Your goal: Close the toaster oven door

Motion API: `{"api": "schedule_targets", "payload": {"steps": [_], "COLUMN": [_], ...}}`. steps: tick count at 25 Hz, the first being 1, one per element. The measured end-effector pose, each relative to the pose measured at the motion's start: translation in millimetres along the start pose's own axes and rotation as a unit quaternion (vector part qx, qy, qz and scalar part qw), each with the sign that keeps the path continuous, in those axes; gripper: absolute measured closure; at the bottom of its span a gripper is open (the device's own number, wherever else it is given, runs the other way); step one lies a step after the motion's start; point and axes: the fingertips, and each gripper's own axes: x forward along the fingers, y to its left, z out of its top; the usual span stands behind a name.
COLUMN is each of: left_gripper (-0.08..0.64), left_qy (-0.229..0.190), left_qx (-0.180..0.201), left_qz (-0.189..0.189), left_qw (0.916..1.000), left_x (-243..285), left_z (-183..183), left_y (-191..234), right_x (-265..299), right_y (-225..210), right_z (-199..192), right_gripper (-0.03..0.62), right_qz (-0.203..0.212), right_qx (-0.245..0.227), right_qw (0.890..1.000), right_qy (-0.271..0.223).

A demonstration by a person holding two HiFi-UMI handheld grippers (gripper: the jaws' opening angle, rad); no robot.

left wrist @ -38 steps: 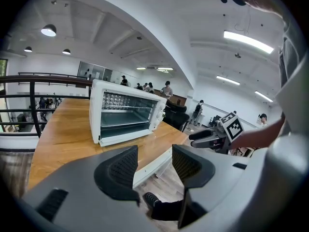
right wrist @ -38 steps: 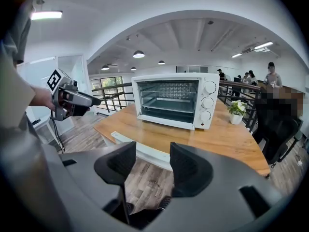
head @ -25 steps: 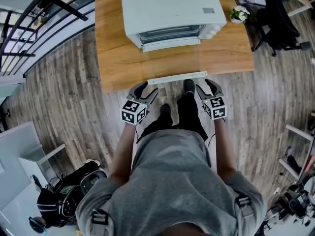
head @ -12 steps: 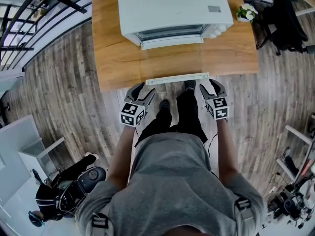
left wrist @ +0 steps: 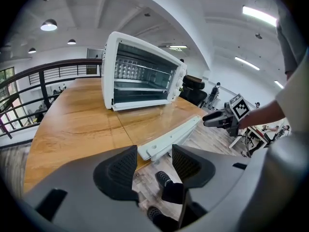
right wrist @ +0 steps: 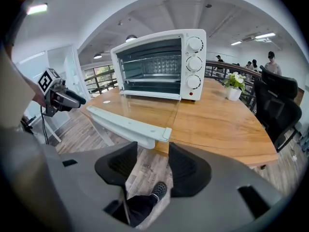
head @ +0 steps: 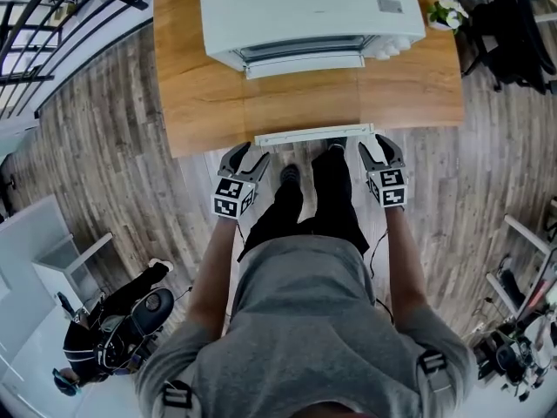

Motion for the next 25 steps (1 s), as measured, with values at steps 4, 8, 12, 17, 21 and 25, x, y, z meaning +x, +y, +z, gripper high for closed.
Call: {"api": "schedule_targets", "payload": {"steps": [4,8,12,17,21,25], "left_gripper": [0.325,0.325,0.325,0.325,0.325,0.327], "left_qy": [0.013,0.029,0.042,0.046,0.040,0.038], "left_qx": [0.000,0.010,0.014,0.005,0.004,0.003], "left_qz": [0.000,-0.004,-0.004,-0.003,-0.007,-0.007], "left_qw": [0.9999,0.9995,0.9990,0.9989,0.9992,0.9993], "left_x": [9.3,18.5,27.1,37.7,45.7,54.2], "left_z": [-12.5,-24.6,-35.1,-36.8,-33.9,-31.6], "left_y": [5.1,7.4,7.7,8.8,6.5,6.3], "right_x": [7.1,14.0,18.6,26.4,28.9,33.1], "right_y": [-2.8,-6.6,-3.8,-1.7,-3.6,-4.9], "right_z": [-8.8,-13.7,-12.4,-10.2,-6.5,-6.3], "right_gripper": [0.380,0.384,0.388,0.390,0.393,0.397], "right_qz": [0.003,0.003,0.006,0.013,0.012,0.015], "right_qx": [0.008,0.009,0.004,0.000,0.006,0.011], "right_qw": [1.000,1.000,1.000,1.000,1.000,1.000], "right_qy": [0.006,0.008,0.008,0.008,0.003,0.000]}}
